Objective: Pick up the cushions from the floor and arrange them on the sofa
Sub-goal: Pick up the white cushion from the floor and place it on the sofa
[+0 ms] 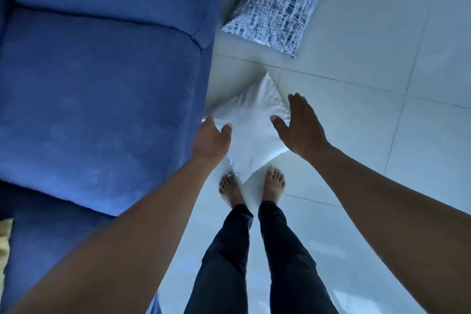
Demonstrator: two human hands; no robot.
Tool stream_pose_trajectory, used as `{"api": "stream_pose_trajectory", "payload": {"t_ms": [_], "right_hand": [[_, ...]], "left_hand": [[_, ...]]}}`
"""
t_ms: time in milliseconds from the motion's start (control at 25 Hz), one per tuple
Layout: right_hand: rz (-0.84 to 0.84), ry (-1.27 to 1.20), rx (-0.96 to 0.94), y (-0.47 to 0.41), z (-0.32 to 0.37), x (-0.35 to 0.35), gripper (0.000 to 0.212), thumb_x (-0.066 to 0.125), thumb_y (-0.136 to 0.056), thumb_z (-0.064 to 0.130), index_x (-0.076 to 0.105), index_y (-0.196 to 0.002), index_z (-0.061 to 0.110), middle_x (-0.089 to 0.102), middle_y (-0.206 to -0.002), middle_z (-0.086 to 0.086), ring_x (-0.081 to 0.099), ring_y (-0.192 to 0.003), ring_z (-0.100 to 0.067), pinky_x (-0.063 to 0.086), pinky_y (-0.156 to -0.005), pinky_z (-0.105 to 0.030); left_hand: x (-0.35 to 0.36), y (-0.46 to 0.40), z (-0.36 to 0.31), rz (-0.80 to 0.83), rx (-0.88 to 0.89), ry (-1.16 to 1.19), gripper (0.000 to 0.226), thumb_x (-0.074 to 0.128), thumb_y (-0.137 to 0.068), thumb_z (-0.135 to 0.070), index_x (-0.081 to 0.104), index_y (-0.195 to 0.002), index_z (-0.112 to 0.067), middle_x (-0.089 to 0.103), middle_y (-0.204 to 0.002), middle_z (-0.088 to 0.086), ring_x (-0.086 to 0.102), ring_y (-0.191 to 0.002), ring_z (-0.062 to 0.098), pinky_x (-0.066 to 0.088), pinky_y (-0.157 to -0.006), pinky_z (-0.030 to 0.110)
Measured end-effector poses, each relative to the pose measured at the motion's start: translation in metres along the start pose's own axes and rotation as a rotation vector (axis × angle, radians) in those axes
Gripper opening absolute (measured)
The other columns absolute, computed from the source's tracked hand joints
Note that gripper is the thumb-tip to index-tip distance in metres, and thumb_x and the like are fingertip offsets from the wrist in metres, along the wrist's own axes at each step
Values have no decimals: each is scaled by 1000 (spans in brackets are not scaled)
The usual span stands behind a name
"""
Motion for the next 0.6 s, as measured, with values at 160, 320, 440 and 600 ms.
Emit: {"api": "stream_pose_trajectory", "payload": {"t_ms": [160, 320, 440, 600], "right_hand": [[49, 47, -2, -96, -49, 80, 80, 55, -104, 46, 24, -163, 2, 22, -173, -20, 18, -161, -34, 20, -128, -48], [100, 27, 19, -175, -99, 154, 84, 54, -103, 51, 23, -163, 2, 27, -171, -20, 24, -158, -36, 23, -127, -44], [116, 55, 41, -214, -131, 203, 86, 58, -100, 54, 28, -161, 2, 36, -166, -19, 33, -153, -37, 28, -122, -42], [64, -203, 254, -272, -160, 220, 95, 69, -74, 79, 50, -141, 15, 59, -143, -6, 56, -133, -32, 48, -106, -42]], "left_hand": [[68, -100, 48, 23, -192, 69, 69, 57, -102, -46, 48, -154, -1, 56, -155, 23, 52, -144, 40, 44, -112, 41], [139, -175, 102, 78, -338, 160, 76, 59, -100, -50, 47, -155, 0, 55, -156, 21, 54, -142, 37, 46, -110, 40], [175, -218, 135, 66, -468, 313, 73, 66, -93, -57, 60, -140, -2, 69, -137, 14, 65, -124, 31, 46, -94, 32], [210, -258, 163, 65, -571, 596, 55, 71, -88, -66, 66, -119, -21, 71, -104, -3, 61, -82, 9, 48, -94, 33]]}}
Point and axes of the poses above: each hand's wrist, its own y-axis away from the middle knuckle, its own x-axis out of the palm, z = x × y, the point moved 5 cm from there along -y, towards the middle knuckle
